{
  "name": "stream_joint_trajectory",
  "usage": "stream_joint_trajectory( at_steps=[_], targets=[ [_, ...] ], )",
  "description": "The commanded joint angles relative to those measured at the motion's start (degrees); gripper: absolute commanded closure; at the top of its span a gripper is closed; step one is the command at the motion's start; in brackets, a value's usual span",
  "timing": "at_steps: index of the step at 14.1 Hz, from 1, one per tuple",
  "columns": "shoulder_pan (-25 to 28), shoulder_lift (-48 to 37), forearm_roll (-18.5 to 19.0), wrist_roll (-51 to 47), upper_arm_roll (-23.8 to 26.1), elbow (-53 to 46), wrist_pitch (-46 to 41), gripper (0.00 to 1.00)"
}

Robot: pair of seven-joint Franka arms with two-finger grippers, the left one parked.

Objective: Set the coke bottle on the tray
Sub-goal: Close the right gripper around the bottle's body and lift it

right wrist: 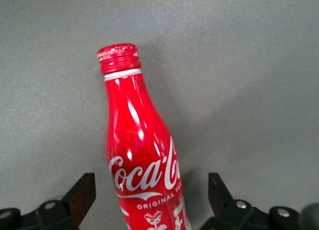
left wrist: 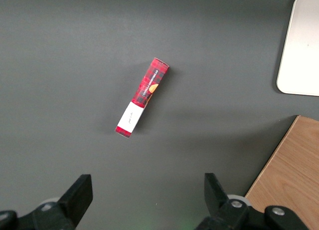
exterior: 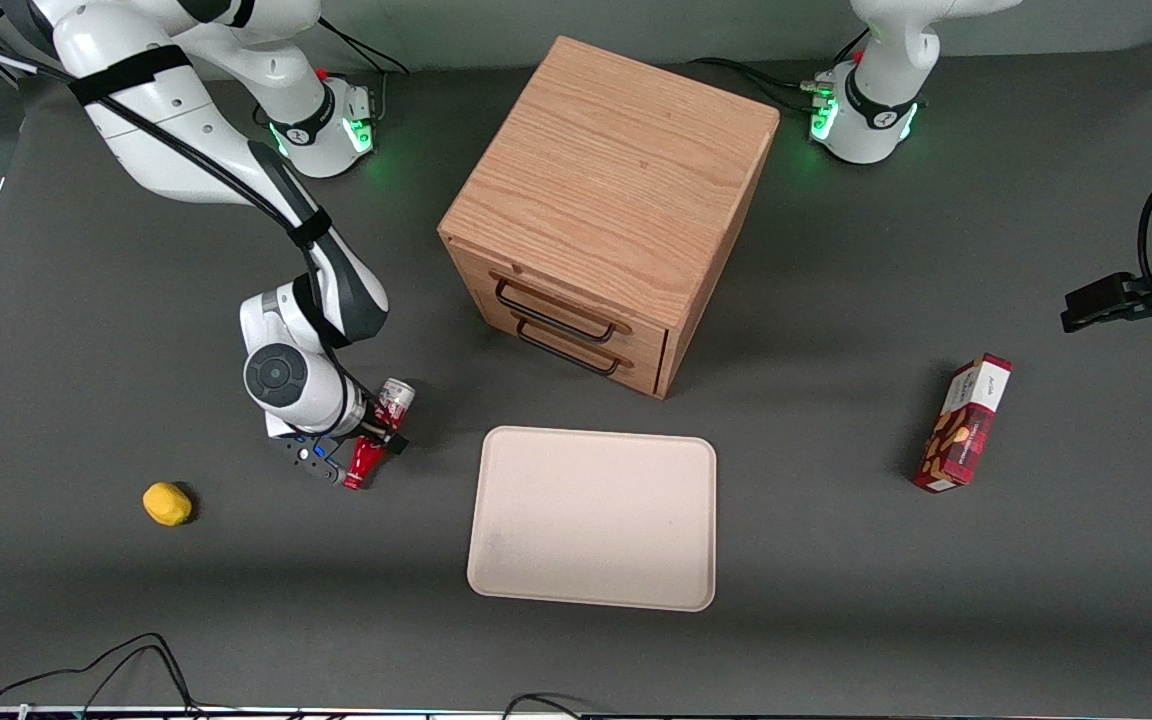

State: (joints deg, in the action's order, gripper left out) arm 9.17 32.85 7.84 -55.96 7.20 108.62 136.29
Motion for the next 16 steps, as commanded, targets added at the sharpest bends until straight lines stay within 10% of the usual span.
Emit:
stream_joint_trajectory(
  at_steps=[1, 4, 7, 16],
  targets=[
    [-0.1, -1.5, 1.5, -2.0, 0.1, 1.9, 1.7, 0.0],
    [-0.2, -1.6, 1.5, -2.0, 0.1, 1.9, 1.7, 0.05],
    [-0.2, -1.6, 1.5, -2.0, 0.1, 2.0, 1.7, 0.94],
    [-0.4, -2.3, 1.5, -1.9, 0.1, 2.2, 1.5, 1.0]
  ],
)
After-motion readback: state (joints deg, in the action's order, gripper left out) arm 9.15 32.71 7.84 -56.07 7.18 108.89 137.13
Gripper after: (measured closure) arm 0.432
